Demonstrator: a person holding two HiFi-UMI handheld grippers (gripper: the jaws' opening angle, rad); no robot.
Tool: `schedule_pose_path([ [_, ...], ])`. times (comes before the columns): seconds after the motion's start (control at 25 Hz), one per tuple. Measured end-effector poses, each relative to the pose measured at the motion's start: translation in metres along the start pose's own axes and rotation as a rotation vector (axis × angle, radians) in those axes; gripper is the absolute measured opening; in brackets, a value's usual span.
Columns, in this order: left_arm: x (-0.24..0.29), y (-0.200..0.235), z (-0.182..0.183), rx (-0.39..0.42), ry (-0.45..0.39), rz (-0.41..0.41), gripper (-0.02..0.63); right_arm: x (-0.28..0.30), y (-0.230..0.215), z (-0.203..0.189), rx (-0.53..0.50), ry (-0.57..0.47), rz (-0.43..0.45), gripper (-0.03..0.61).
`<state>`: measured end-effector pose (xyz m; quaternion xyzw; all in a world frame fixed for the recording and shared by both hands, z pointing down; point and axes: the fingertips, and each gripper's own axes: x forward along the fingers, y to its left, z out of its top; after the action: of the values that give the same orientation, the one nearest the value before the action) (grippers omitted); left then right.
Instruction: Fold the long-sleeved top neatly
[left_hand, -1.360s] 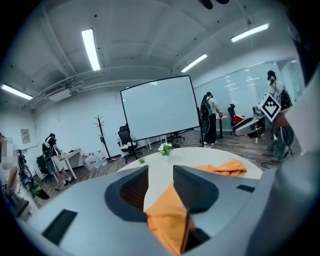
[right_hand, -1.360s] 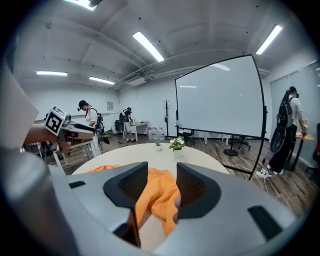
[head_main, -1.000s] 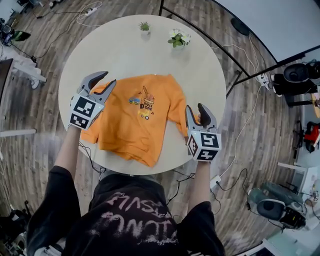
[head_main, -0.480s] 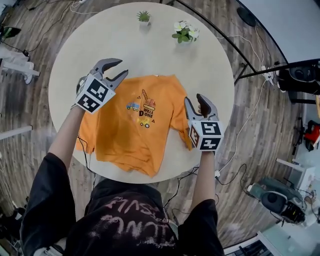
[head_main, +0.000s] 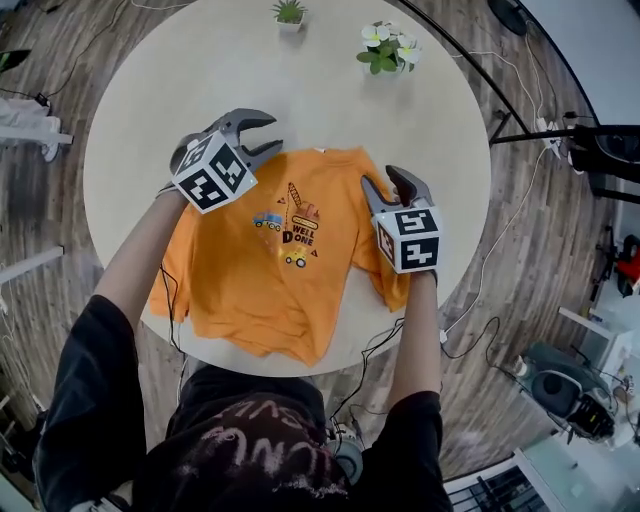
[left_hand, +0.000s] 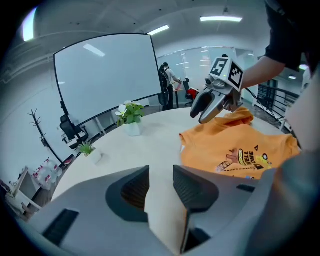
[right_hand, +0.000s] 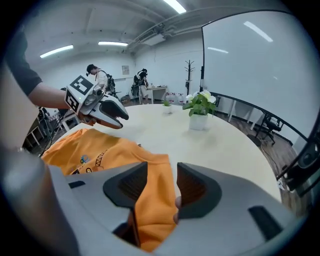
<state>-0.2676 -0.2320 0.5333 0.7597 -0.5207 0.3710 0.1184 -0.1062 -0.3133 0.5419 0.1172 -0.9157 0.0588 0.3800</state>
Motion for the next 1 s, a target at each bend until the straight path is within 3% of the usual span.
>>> schedule_pose_path([
  [0.16,0.02,-0.014,-0.005,0.032,0.011,-0.068,0.155,0.024,-0.001,-0.004,-0.022,0.053,0.031,0.202],
  [0.4,0.032,-0.046,-0.007,0.159,0.036,-0.165,0.155,0.046,0.001,-0.008,-0.052,0.099,0.062,0.218],
  [0.68,0.037,-0.06,-0.01,0.126,0.041,-0.258,0.158,0.056,0.006,-0.017,-0.07,0.138,0.088,0.215],
  [0.8,0.039,-0.066,-0.011,0.104,0.045,-0.294,0.156,0.055,0.01,-0.019,-0.102,0.138,0.087,0.175],
  [0.92,0.039,-0.075,-0.013,0.104,0.06,-0.335,0.079,0.052,0.01,-0.019,-0.13,0.132,0.063,0.142],
  [1.0,0.038,-0.077,-0.012,0.113,0.068,-0.332,0.067,0.048,0.009,-0.017,-0.14,0.115,0.047,0.124],
])
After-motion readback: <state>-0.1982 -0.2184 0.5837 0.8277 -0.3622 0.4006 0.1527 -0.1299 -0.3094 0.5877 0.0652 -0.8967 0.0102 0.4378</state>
